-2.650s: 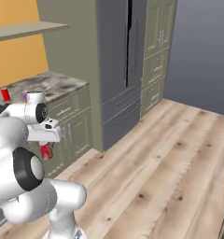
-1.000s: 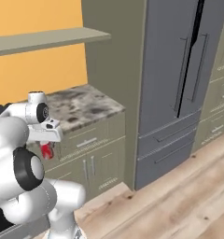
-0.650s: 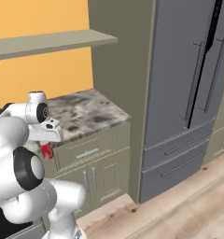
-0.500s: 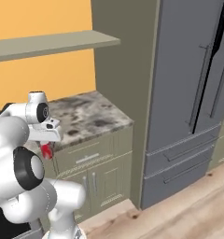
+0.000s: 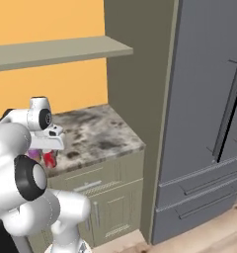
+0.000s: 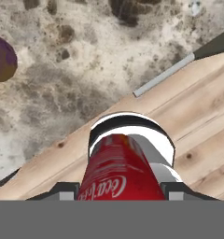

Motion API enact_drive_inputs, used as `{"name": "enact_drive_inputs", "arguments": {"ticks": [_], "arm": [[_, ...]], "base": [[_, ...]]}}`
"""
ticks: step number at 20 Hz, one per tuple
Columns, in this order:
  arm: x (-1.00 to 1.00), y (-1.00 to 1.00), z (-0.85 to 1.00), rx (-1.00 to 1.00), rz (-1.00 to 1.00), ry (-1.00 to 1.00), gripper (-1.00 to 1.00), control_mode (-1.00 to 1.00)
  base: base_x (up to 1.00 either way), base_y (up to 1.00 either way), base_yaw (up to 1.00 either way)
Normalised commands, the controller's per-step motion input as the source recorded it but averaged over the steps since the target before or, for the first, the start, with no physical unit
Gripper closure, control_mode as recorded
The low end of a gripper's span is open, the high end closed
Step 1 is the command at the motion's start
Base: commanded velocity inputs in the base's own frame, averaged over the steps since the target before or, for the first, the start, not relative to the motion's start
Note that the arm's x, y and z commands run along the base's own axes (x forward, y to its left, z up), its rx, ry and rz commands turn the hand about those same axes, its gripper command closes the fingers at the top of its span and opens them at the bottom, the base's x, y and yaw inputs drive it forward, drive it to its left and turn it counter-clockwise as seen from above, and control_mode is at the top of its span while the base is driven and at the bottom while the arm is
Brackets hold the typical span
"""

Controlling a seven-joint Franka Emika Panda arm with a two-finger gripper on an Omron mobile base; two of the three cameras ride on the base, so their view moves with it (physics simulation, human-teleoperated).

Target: Four empty soda cans are scattered around the kitchen. Gather all the cans and cluster them next to the stove for recycling.

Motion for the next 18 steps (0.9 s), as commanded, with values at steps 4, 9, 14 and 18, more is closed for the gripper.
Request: {"name": "enact_drive_inputs", "arguments": {"ticks": [4,9,14,18], "arm": [[0.00,0.00,0.00,0.00,0.00,0.00,1.00,1.00],[0.00,0.00,0.00,0.00,0.00,0.00,1.00,1.00],[0.00,0.00,0.00,0.00,0.00,0.00,1.00,1.00],[0.00,0.00,0.00,0.00,0.00,0.00,1.00,1.00]], "base": [[0.60,0.00,0.22],[0.62,-0.01,0.17],[0.44,-0.03,0.09],[0.08,0.00,0.01]]}}
